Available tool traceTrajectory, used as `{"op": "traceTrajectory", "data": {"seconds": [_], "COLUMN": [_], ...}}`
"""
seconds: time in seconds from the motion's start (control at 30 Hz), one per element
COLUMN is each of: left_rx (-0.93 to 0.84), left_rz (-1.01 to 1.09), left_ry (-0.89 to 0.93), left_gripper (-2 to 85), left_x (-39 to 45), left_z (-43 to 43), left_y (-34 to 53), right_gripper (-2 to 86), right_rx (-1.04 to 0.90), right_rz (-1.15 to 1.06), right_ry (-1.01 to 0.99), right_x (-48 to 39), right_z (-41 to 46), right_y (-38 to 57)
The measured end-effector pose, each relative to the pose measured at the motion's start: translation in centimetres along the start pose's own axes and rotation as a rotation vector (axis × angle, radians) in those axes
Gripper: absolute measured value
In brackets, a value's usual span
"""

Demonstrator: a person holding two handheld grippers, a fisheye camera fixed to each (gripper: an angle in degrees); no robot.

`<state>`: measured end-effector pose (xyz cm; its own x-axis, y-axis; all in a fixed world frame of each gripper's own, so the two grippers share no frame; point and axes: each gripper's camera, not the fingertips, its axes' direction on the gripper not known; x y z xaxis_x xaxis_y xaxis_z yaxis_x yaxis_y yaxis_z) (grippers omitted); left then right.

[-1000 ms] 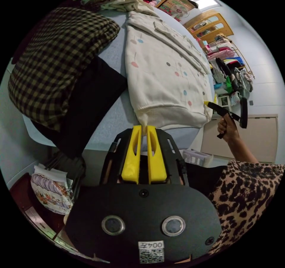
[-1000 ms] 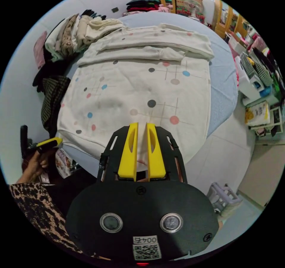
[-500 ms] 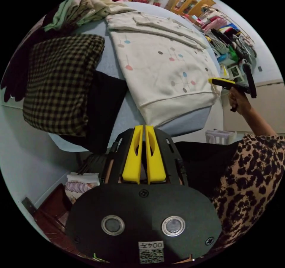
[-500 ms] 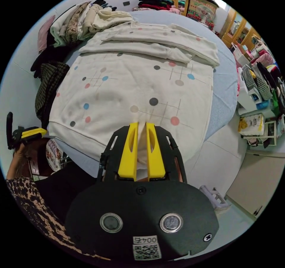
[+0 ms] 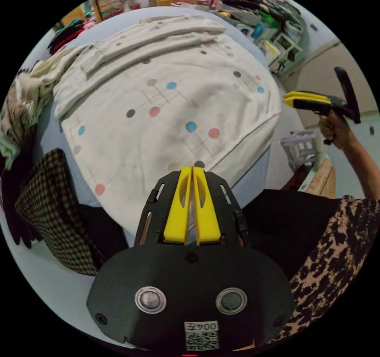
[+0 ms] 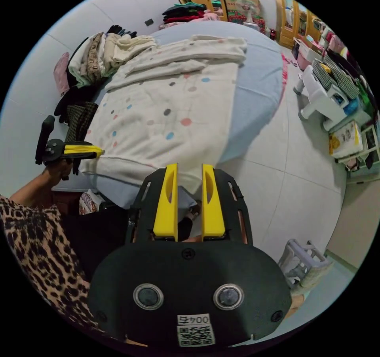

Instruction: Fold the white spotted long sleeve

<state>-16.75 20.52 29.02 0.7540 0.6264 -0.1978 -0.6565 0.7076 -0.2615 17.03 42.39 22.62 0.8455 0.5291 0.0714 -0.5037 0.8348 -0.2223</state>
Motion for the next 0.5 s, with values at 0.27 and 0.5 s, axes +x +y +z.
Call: {"op": "traceTrajectory", "data": {"seconds": [0.27,0.5], "left_rx": [-0.018,-0.041], "left_rz": [-0.051,-0.02], "left_ry": [0.068,0.004], "left_gripper": [0.2,0.3], "left_x": [0.9,3.2], "left_z": [0.1,0.1], "left_y": [-2.0,-3.9], "right_gripper": [11.5,5.6], "right_rx": [-0.096,-0.063], "right_rz": [-0.021,-0.034], "right_ry": [-0.138,-0.325], "right_x": [3.7,4.0], "right_z": [2.9,4.5], "right_y": [0.1,-1.2]}}
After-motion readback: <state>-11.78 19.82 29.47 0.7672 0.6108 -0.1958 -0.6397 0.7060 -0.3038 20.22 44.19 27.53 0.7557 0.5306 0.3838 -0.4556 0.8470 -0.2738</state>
